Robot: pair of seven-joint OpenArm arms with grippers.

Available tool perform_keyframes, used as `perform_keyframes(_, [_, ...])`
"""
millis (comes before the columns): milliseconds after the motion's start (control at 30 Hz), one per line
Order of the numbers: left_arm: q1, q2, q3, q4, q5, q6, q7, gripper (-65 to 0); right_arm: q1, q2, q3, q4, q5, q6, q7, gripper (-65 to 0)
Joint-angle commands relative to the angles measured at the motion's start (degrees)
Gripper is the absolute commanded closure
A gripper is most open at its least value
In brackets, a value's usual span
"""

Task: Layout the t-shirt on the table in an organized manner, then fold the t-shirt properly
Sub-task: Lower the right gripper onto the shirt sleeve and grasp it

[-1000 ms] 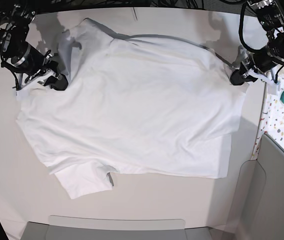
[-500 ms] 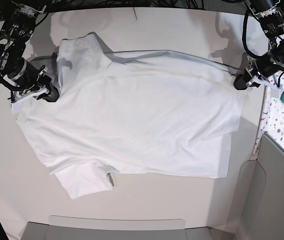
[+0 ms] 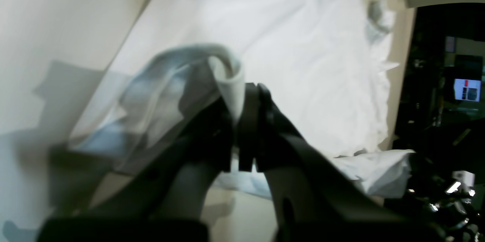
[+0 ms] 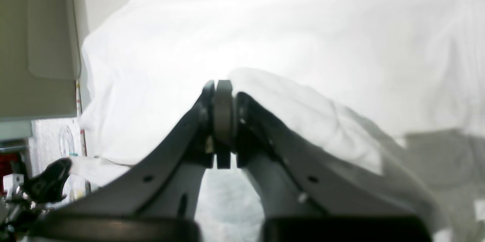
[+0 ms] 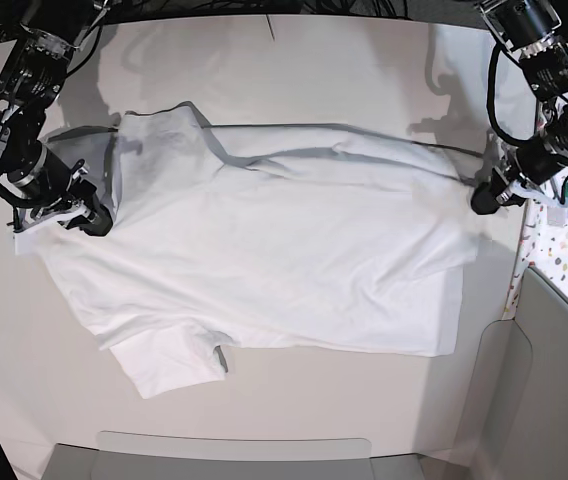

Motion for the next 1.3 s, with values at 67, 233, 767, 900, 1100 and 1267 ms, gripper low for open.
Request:
perform_keyframes(67, [-0.4, -0.7, -0.3, 0.8, 3.9, -0.1, -0.5, 0.0, 2.0, 0.5, 0.2, -2.6, -1.6, 0.1, 0.9, 0.0])
perform_keyframes(233, [-1.6, -0.7, 0.1, 0.8, 8.5, -0.1, -3.5, 0.0, 2.5, 0.3, 0.1, -4.6, -3.9, 0.1, 1.1, 0.0])
perform_keyframes(767, [-1.9, 0.6, -0.1, 0.8, 13.5, -0.2, -3.6, -21.8, 2.4, 0.1, -1.5, -6.3, -8.1, 0.1, 3.9, -25.4])
perform_keyframes(900, [-1.9, 0.6, -0.2, 0.8, 13.2, -0.2, -3.5, -25.2, 3.3, 0.0, -1.4, -6.1, -6.8, 0.1, 3.9, -30.7])
perform_keyframes(1100, [-1.6, 0.6, -0.3, 0.8, 13.2, -0.2, -3.5, -24.8, 5.5, 0.5, -0.9, -6.1, 2.6, 0.1, 4.3, -30.9])
perform_keyframes(1267, [-0.4, 0.6, -0.3, 0.9, 13.2, -0.2, -3.5, -23.4, 6.9, 0.2, -0.9, -6.4, 6.9, 0.1, 4.0, -31.0])
